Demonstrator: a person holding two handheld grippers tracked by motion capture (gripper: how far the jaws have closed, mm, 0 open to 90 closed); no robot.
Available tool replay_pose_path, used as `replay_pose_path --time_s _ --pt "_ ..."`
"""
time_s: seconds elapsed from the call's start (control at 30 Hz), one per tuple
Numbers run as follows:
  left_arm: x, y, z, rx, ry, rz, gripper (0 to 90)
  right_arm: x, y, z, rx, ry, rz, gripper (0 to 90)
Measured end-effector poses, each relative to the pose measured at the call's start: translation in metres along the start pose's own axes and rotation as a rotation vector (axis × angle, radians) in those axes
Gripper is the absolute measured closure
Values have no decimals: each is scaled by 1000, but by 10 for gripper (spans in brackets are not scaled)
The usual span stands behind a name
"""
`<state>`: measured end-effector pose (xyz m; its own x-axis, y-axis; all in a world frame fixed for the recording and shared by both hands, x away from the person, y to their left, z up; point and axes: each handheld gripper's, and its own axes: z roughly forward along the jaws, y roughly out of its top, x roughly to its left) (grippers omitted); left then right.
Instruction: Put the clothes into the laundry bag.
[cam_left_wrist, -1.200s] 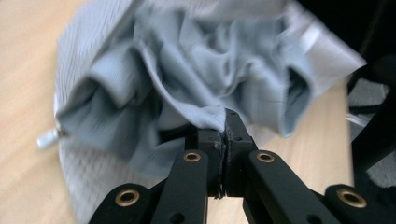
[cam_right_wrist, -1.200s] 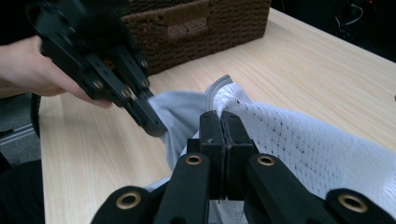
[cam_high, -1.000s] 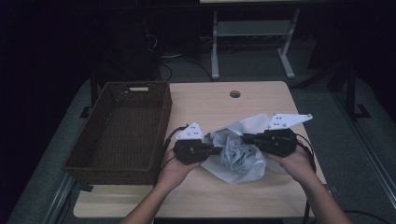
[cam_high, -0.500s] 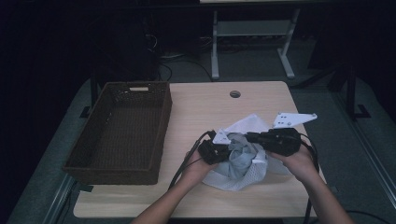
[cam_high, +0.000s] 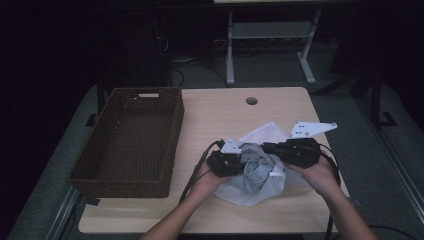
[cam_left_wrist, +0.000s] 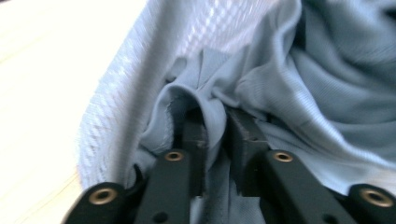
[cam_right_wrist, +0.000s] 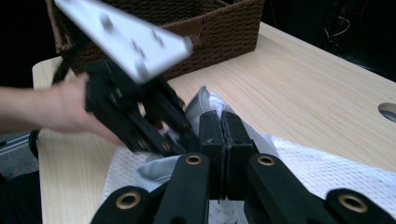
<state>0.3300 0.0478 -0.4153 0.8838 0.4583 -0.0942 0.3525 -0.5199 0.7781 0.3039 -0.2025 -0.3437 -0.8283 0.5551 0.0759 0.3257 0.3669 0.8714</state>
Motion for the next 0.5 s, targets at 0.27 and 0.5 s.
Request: replay_pose_path --time_s 0.27,0.5 --pt "-7 13 -53 -80 -106 -5 584 -3 -3 1 3 -3 10 880" --pt "-23 15 -36 0 -197 39 448 -4 -4 2 11 -6 8 881"
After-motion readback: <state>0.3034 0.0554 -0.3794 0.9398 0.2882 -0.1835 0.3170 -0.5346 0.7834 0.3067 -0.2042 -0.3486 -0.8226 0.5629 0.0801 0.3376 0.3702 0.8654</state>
